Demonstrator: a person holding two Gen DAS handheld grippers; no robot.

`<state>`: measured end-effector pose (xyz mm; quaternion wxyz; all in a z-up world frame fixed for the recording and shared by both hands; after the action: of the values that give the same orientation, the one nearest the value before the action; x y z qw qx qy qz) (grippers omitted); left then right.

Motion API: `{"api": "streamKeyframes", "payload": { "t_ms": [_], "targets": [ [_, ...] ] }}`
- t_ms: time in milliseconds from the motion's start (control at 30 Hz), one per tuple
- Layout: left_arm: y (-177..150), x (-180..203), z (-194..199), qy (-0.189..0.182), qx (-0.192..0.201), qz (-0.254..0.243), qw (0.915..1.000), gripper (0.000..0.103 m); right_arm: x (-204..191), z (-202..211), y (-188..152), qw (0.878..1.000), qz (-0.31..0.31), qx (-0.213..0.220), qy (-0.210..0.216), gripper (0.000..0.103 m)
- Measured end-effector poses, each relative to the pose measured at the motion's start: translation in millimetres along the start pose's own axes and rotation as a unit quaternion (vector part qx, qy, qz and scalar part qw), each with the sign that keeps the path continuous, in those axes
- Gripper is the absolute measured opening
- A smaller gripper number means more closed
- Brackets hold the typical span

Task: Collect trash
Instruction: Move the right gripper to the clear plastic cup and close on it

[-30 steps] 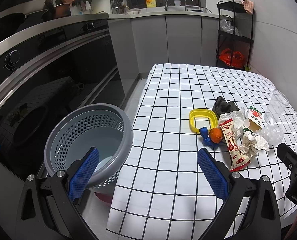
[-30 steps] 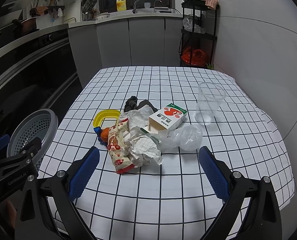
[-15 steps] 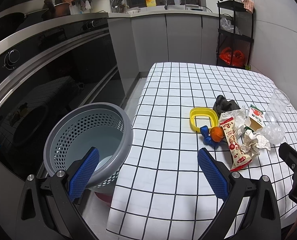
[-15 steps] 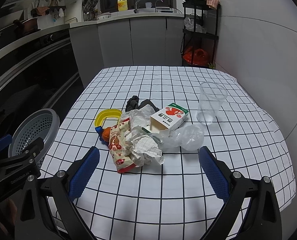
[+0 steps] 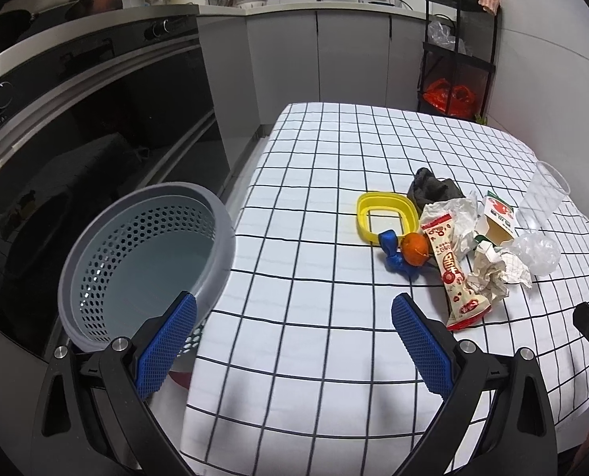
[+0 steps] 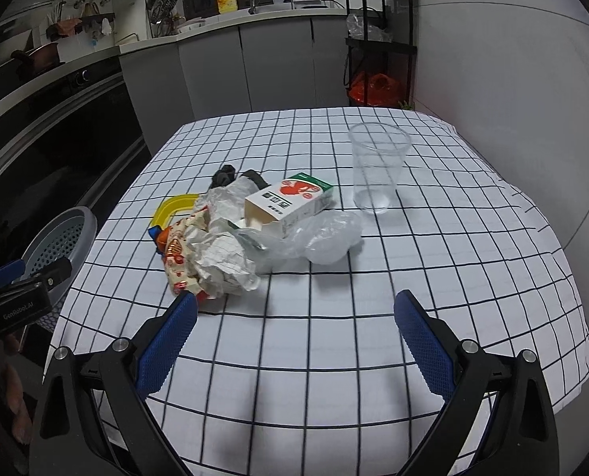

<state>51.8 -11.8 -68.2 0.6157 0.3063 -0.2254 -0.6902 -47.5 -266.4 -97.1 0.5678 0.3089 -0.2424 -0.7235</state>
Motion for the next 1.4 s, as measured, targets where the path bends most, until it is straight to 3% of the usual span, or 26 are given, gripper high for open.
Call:
{"api": "streamKeyframes", "payload": {
  "t_ms": [233, 400, 833, 967, 1267, 1333, 1400],
  "targets": [
    [1, 18, -4, -0.001, 0.003, -0.008, 1.0, 0.097, 41, 0, 7, 0.999, -0.023, 0.001, -0.027, 0.095],
    [2, 30, -5, -0.004, 0.007, -0.017, 0.9998, 0.097, 59, -6, 31, 0.999, -0.023, 0.015, -0.035, 0.095],
    [1, 45, -15, 0.002, 0.001, -0.024, 0.9997, 0.097, 79, -90, 82, 0.997, 0.007, 0.03, -0.068, 0.095],
    [1, 48, -20, 0.005, -0.001, -0.025, 0.9997, 0.097, 85, -114, 89, 0.998, -0.015, 0.021, -0.057, 0.095],
    [3, 49, -26, 0.009, 0.002, -0.021, 0.9997, 0.097, 93, -140, 108, 0.996, -0.038, 0.018, -0.074, 0.094],
    [2, 50, -28, 0.009, 0.0, -0.022, 0.9997, 0.097, 93, -139, 109, 0.996, -0.04, 0.024, -0.074, 0.089],
    [1, 51, -29, 0.007, -0.001, -0.021, 0.9998, 0.097, 93, -140, 111, 0.996, -0.042, 0.017, -0.072, 0.058]
  ]
}}
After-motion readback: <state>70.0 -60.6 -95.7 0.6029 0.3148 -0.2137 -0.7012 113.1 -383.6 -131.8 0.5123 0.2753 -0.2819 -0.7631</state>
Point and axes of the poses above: each gripper's, at about its wrist camera, not at the fingertips, and z roughly against the way its jaws point, x to its right, y to its top, the point moved 6 cm from there along -z, roughly the way its jaws point, and after that the axes turned 6 degrees about y, right-handed, at the moved point
